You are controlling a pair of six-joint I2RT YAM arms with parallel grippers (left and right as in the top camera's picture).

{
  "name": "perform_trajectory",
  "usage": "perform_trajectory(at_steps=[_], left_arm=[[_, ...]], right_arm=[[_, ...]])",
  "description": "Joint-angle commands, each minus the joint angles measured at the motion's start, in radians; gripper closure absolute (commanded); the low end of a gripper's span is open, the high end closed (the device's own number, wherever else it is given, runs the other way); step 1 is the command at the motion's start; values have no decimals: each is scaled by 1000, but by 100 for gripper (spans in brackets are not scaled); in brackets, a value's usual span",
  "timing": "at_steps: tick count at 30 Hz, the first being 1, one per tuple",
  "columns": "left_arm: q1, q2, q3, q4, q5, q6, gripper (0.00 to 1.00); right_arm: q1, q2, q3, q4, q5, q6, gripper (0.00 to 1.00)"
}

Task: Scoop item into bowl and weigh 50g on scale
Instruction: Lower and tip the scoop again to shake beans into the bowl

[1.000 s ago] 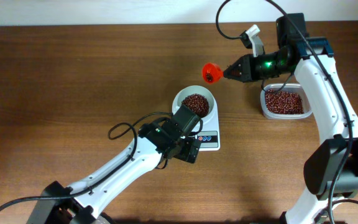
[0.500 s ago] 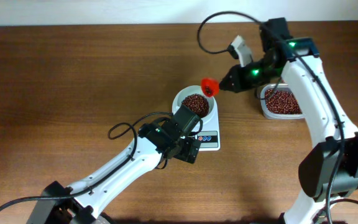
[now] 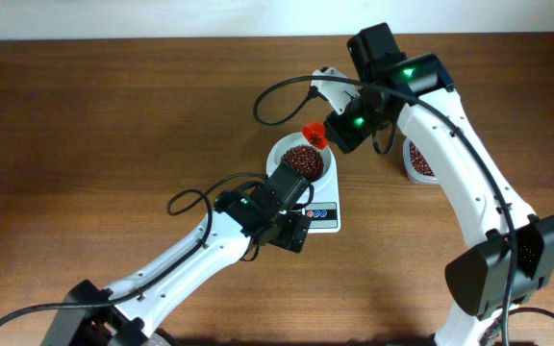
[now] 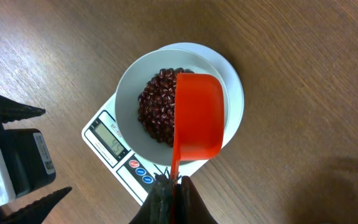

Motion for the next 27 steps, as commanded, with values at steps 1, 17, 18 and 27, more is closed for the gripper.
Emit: perform_trajectory(at_steps=[1,17,18,27], left_arm=[[-3,-10,-4,-1,-15,12,1],[-3,-10,-4,-1,-15,12,1],[-3,-10,-4,-1,-15,12,1],[-3,-10,-4,-1,-15,12,1]], right_arm=[[1,-30,21,6,9,-18,96],[12,-24,21,53,21,8,96],[12,-24,21,56,20,9,96],[14,-24,21,49,21,8,96]])
